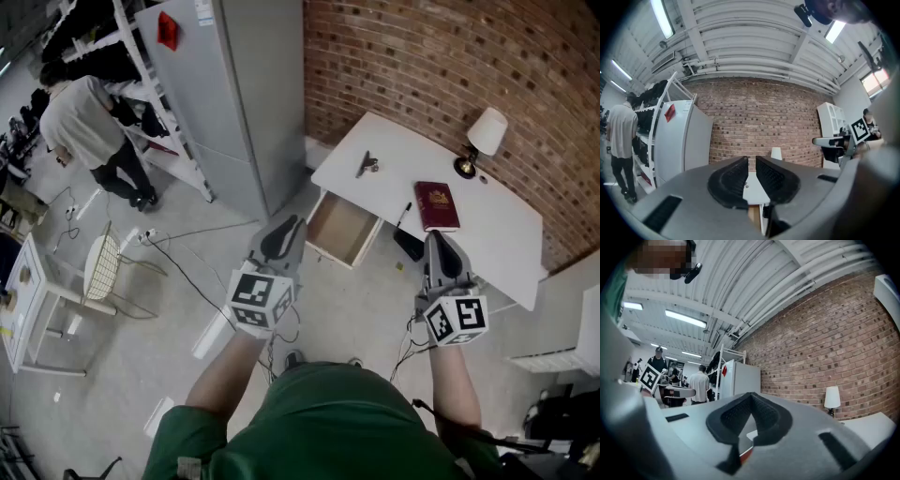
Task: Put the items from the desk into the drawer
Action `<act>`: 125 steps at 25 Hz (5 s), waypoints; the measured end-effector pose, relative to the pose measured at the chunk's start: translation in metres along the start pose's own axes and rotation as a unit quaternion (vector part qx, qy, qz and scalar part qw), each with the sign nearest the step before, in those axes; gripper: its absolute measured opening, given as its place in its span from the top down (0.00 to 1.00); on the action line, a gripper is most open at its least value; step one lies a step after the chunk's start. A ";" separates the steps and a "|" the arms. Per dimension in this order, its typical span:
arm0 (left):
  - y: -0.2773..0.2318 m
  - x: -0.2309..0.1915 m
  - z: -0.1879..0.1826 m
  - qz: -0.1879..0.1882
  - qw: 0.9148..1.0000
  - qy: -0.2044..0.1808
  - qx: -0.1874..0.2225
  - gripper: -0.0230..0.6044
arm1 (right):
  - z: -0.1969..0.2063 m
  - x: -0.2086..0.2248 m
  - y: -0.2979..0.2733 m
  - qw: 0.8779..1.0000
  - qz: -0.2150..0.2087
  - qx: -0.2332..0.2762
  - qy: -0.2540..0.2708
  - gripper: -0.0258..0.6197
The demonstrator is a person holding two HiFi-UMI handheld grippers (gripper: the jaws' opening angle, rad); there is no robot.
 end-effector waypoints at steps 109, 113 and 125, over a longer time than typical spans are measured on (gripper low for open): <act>-0.303 -0.324 0.161 0.015 0.979 0.024 -0.204 0.89 | 0.432 0.187 -0.475 0.851 0.108 -0.320 -0.403 0.85; -0.295 -0.336 0.166 0.008 0.977 0.021 -0.211 0.89 | 0.463 0.197 -0.487 0.838 0.116 -0.344 -0.406 0.81; -0.250 -0.353 0.189 -0.030 0.969 0.043 -0.243 0.89 | 0.507 0.197 -0.515 0.817 0.089 -0.396 -0.410 0.79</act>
Point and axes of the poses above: the fingertips, and each gripper's own axes: y backward along the fingers, x to its right, z out of its underside, the point moved 1 cm from there along y, backward along the fingers, and after that the axes turned 1 degree about x, right-handed, at the moved point
